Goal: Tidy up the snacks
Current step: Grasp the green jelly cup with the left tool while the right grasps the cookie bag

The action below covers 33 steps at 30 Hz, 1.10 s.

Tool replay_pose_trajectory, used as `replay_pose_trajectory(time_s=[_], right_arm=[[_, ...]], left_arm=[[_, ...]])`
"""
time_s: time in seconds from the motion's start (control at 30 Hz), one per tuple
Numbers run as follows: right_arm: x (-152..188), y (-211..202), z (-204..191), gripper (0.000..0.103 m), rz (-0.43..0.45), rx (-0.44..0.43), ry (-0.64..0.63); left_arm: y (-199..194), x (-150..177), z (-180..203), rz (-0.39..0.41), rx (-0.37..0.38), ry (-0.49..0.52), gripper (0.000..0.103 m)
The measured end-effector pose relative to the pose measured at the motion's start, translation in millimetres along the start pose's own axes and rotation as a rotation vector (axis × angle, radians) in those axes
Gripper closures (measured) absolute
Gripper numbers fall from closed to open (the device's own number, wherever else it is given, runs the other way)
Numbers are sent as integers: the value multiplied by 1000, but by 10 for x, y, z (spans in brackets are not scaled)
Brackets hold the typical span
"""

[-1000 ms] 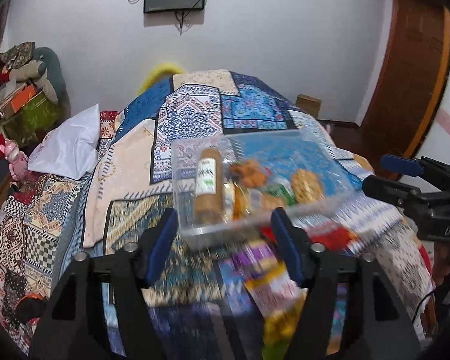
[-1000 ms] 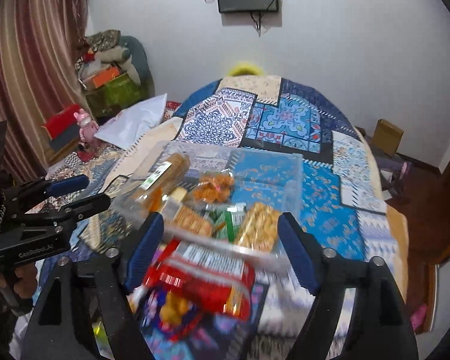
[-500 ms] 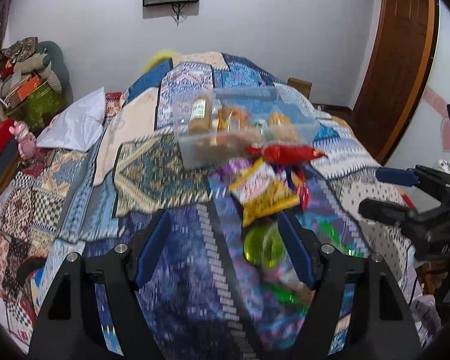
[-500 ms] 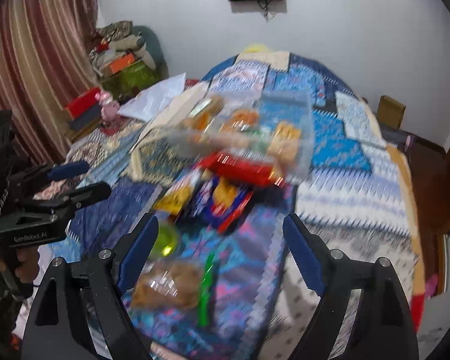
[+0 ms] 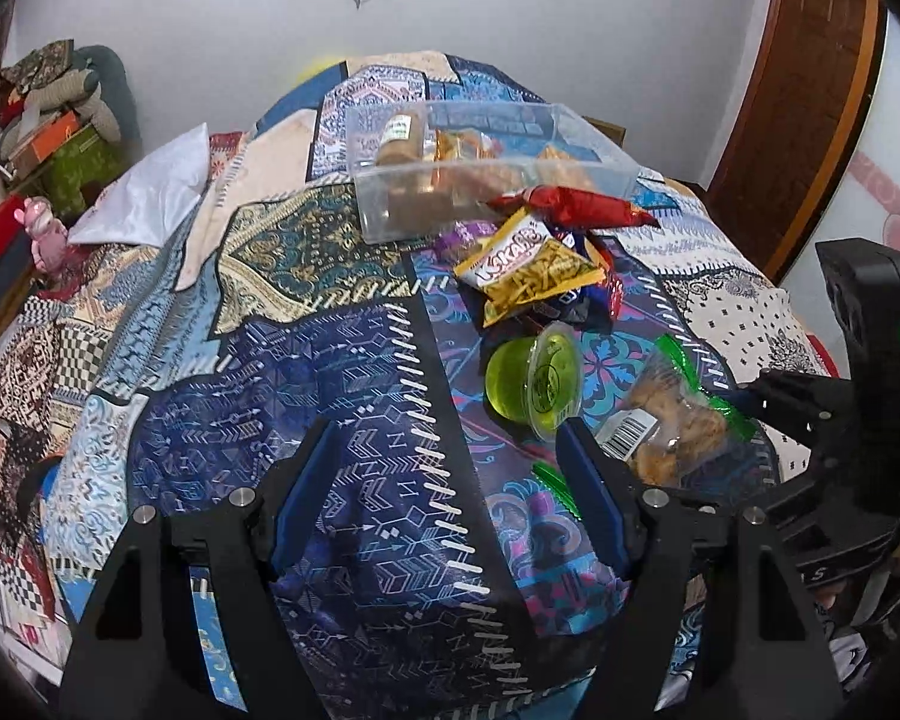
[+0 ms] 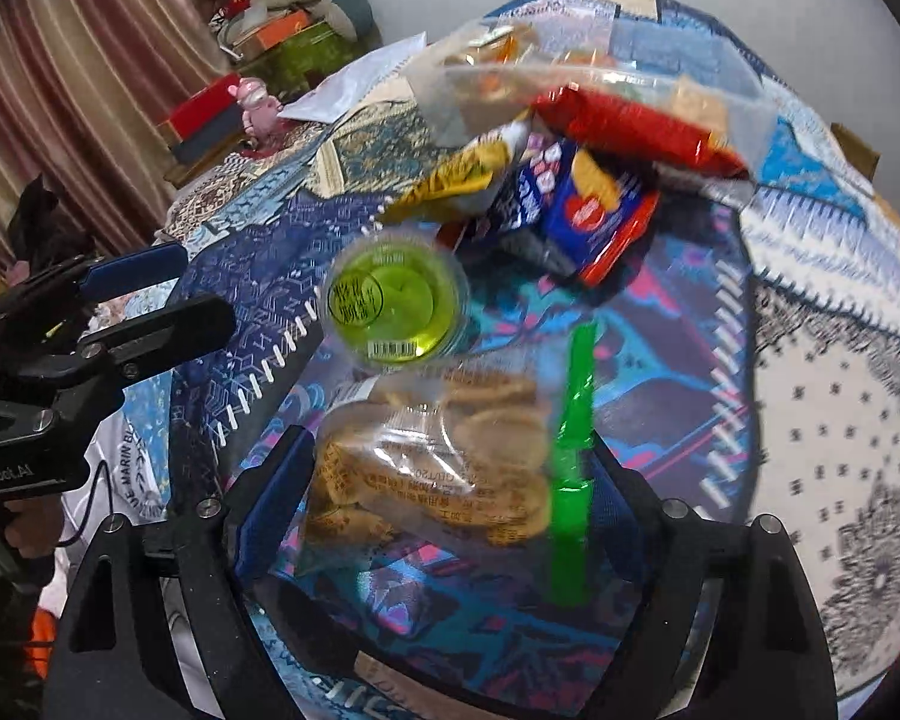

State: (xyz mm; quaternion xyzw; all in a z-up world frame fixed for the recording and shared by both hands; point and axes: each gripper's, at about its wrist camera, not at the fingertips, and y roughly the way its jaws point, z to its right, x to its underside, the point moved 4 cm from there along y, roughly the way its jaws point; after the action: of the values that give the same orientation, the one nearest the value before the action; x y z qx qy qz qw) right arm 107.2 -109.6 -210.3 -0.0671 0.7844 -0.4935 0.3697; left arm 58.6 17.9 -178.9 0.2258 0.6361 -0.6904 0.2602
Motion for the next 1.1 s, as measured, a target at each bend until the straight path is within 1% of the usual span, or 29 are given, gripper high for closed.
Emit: replay_pose_trajectory(time_s=[0.03, 0.07, 0.1, 0.13, 0.2, 0.5, 0.53, 0.57, 0.6, 0.63, 0.77, 0.9, 1.0, 1.1], right_arm=[[8, 4, 13, 21, 3, -8, 6], [8, -14, 33, 29, 14, -17, 12], [4, -31, 51, 32, 17, -18, 17], [1, -61, 72, 36, 23, -21, 20], [4, -117, 115, 39, 38, -12, 23], [2, -426, 441, 39, 100, 67, 71], [2, -459, 482, 39, 106, 77, 78], [0, -490, 523, 39, 112, 83, 87], [-2, -532, 573, 39, 123, 87, 102], [-7, -561, 597, 39, 132, 88, 113], [-29, -692, 696, 40, 171, 84, 158], [-89, -780, 741, 40, 204, 89, 173], [-176, -830, 754, 40, 229, 92, 175], [-277, -879, 763, 40, 263, 89, 176]], left_arm=[[22, -2, 15, -4, 3, 1, 30], [41, -10, 31, -7, 5, 3, 30], [69, -21, 55, -9, 9, 8, 30], [98, -36, 83, -10, 16, 14, 30], [172, -62, 142, -16, 27, 23, 30], [605, -209, 352, -59, 86, 11, 31], [644, -215, 364, -62, 90, 7, 37], [686, -213, 373, -71, 94, 4, 48], [738, -197, 381, -81, 83, -2, 53], [757, -186, 381, -81, 90, -7, 55], [687, -155, 342, -57, 111, -34, 58], [575, -163, 282, -31, 91, -35, 59], [452, -239, 248, 4, 78, -30, 59], [317, -386, 215, 52, 77, -34, 59]])
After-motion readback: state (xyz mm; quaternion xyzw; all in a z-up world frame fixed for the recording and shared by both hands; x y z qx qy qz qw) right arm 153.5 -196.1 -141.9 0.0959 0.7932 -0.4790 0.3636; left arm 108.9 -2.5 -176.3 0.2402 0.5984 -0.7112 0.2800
